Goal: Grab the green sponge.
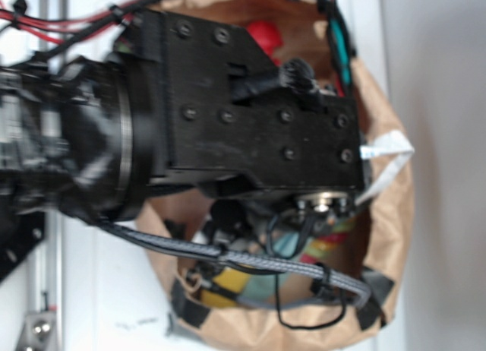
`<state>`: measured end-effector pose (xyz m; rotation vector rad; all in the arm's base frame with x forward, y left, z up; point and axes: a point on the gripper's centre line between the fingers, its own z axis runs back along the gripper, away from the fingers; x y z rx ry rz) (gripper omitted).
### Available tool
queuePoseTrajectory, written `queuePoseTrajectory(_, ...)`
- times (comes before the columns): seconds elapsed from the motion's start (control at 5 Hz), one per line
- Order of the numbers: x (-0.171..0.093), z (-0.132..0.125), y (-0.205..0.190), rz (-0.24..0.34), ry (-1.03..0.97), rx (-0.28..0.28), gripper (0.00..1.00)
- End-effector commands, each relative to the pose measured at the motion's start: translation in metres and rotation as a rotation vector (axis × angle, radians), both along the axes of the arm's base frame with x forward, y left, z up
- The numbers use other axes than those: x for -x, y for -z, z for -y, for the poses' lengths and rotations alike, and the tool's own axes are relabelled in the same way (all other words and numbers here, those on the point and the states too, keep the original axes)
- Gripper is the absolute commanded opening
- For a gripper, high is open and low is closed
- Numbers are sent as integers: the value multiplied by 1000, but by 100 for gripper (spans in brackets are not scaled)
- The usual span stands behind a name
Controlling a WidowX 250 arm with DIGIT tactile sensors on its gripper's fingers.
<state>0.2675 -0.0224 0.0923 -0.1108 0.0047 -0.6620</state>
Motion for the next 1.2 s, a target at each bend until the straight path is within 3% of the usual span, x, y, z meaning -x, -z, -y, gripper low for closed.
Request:
queuePoseTrajectory(0.0, 4, 5, -12, 115, 292, 88, 100)
queuePoseTrajectory(0.6, 21, 2, -14, 137, 484, 231, 100)
queuePoseTrajectory(1.0, 21, 13, -20, 155, 582, 263, 100)
